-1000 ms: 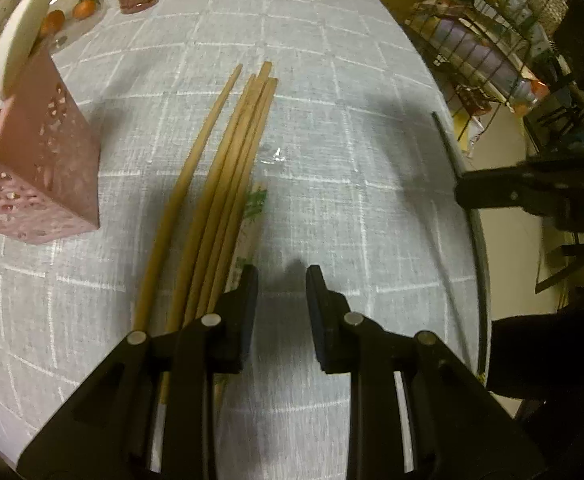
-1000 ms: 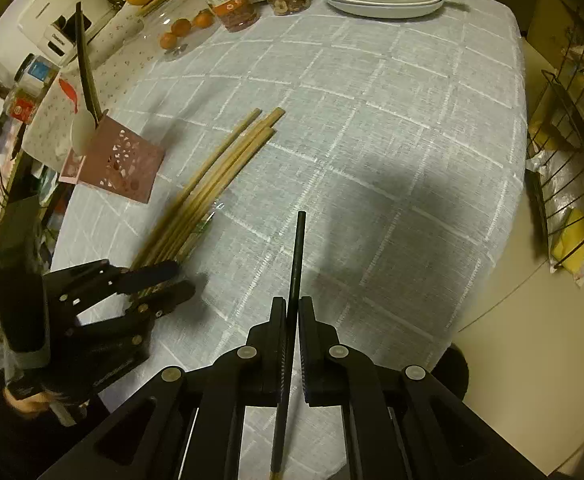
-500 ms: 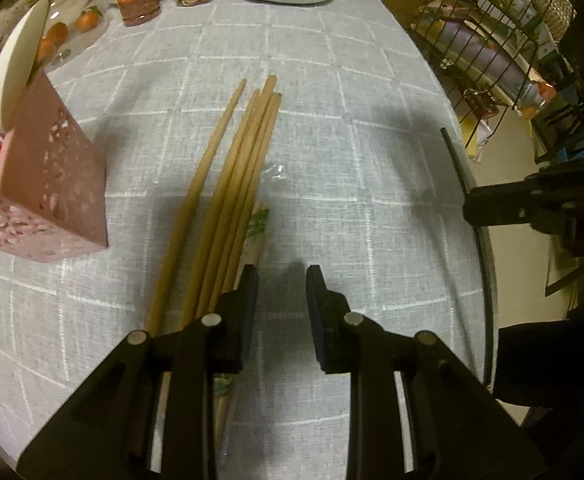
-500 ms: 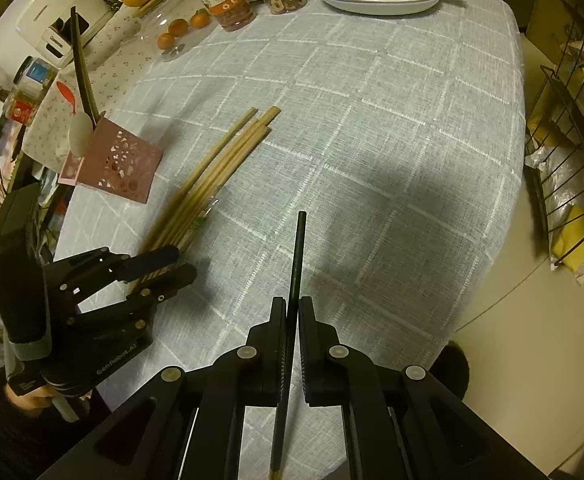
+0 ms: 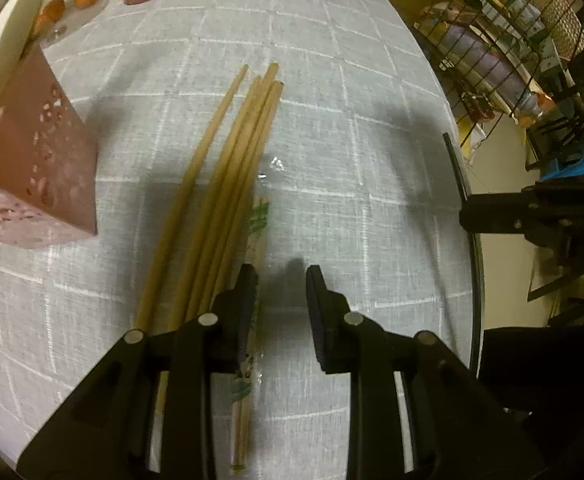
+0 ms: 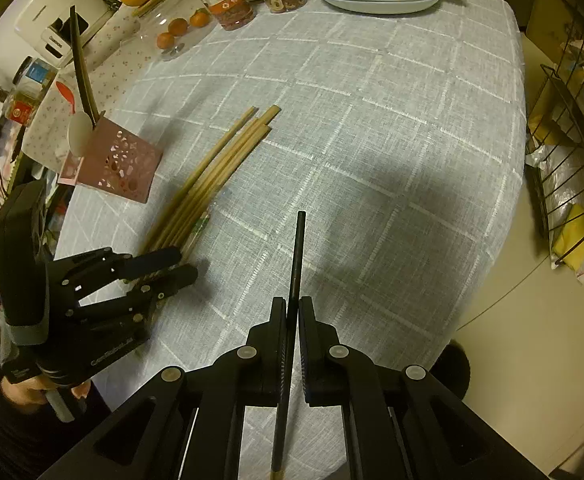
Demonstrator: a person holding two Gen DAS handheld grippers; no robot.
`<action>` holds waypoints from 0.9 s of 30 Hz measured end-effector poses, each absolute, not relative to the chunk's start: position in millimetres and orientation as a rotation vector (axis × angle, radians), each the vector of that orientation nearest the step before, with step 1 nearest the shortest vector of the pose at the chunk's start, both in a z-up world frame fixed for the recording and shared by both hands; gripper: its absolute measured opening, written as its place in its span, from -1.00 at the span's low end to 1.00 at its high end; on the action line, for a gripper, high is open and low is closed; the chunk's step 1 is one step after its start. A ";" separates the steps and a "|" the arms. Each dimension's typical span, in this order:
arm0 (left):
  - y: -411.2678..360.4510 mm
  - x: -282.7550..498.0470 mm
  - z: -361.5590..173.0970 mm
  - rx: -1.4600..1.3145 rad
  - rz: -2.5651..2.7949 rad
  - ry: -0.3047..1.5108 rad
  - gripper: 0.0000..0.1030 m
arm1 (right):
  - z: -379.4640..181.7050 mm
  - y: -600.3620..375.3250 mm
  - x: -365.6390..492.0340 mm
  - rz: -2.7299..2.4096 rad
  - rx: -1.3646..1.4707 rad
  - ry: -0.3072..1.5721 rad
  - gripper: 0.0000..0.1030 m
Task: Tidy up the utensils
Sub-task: 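Grasp a black chopstick with the right tool while the left tool moves over the wooden chopstick pile, then grasp the plastic-wrapped chopstick with the left tool and lift it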
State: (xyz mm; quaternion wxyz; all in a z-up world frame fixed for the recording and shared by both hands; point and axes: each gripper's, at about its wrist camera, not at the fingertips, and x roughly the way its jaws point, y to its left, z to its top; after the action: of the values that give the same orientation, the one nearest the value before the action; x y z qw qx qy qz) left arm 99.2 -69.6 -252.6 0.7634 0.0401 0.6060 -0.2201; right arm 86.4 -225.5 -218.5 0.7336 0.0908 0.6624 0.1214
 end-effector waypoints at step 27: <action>-61.6 81.1 -185.8 0.125 -0.357 1.095 -0.79 | -152.8 -208.0 68.1 0.253 0.081 1.242 -0.89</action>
State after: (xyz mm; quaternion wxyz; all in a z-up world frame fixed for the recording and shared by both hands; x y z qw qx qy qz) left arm 81.1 -61.6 -185.8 0.8369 0.0592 0.5172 -0.1688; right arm 68.1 -208.0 -152.8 0.8049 0.0377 0.5802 0.1182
